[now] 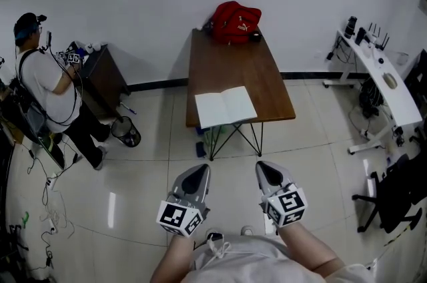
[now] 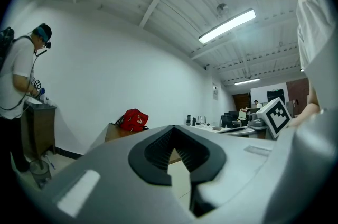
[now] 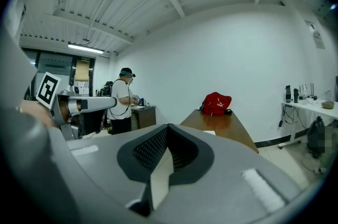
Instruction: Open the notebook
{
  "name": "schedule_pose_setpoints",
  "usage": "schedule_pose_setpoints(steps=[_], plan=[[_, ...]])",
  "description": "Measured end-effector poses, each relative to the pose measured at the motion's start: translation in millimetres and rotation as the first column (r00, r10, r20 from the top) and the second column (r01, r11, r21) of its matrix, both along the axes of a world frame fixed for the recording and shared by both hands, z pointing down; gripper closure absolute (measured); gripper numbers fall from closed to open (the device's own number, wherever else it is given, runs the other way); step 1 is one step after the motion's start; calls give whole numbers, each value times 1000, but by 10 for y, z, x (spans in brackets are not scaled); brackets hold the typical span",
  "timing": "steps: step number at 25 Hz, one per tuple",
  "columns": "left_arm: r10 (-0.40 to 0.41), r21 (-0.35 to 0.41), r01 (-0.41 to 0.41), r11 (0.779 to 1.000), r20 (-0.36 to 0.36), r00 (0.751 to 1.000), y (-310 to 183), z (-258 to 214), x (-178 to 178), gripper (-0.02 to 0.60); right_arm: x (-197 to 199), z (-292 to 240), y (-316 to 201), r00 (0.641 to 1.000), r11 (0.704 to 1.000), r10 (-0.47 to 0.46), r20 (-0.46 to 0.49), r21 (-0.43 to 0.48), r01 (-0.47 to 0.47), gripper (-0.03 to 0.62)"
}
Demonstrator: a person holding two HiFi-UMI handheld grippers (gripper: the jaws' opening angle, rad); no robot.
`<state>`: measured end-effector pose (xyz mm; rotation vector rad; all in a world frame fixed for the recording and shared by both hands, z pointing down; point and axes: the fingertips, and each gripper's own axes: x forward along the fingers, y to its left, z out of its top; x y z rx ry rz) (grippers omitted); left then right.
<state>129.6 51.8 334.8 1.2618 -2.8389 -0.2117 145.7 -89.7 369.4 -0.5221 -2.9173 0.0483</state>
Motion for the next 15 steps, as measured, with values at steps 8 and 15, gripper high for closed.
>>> schedule_pose_setpoints(steps=[8,15], plan=[[-16,-12,16,1000,20,1000,-29,-47,-63,577,-109,-65,20,999,1000,-31,16,4,31,585],[-23,-19,23,1000,5,1000,-9,52,-98,577,-118,30,56,999,999,-48,6,14,48,585]])
